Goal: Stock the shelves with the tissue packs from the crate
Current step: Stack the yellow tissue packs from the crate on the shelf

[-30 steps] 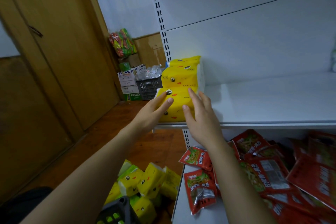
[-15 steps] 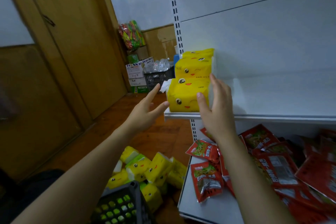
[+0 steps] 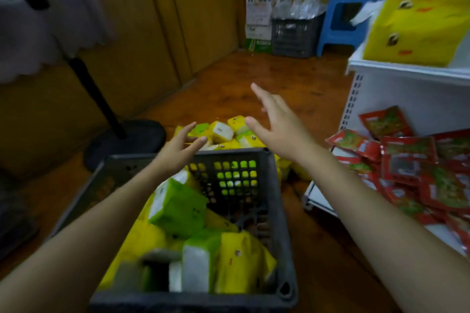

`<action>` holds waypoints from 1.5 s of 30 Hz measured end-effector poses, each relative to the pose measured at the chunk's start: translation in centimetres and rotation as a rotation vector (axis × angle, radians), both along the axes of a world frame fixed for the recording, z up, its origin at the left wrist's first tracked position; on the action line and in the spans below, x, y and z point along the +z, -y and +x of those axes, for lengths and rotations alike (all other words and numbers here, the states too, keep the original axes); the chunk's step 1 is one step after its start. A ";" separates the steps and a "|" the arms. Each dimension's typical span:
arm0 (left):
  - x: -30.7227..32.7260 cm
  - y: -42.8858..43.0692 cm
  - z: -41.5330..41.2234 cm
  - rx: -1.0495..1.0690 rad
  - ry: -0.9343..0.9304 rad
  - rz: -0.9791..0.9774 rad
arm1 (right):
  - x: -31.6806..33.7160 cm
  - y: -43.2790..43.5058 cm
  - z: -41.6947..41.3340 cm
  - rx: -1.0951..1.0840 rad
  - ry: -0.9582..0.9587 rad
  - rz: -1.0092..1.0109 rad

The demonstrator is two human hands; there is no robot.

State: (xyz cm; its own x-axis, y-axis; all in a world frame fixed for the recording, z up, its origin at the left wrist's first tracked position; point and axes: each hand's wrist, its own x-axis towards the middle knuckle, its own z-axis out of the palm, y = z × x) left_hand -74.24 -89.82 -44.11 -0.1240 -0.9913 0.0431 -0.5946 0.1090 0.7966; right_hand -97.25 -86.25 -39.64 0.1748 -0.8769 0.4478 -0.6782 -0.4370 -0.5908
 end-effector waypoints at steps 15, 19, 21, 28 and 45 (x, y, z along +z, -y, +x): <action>-5.3 -6.0 16.0 0.058 0.364 0.211 | -9.3 -4.3 17.9 0.531 -0.620 0.115; -6.6 -6.4 16.7 0.045 0.360 0.301 | -10.8 -5.0 19.8 0.574 -0.713 -0.011; -6.7 -6.4 16.7 0.040 0.332 0.321 | -11.3 -4.9 20.2 0.517 -0.782 -0.025; -7.6 -6.1 16.0 0.000 0.521 0.367 | -11.4 -4.1 18.3 0.594 -0.715 0.025; -8.5 -3.1 12.8 0.054 0.783 0.268 | -10.2 -3.0 11.3 0.417 -0.863 0.124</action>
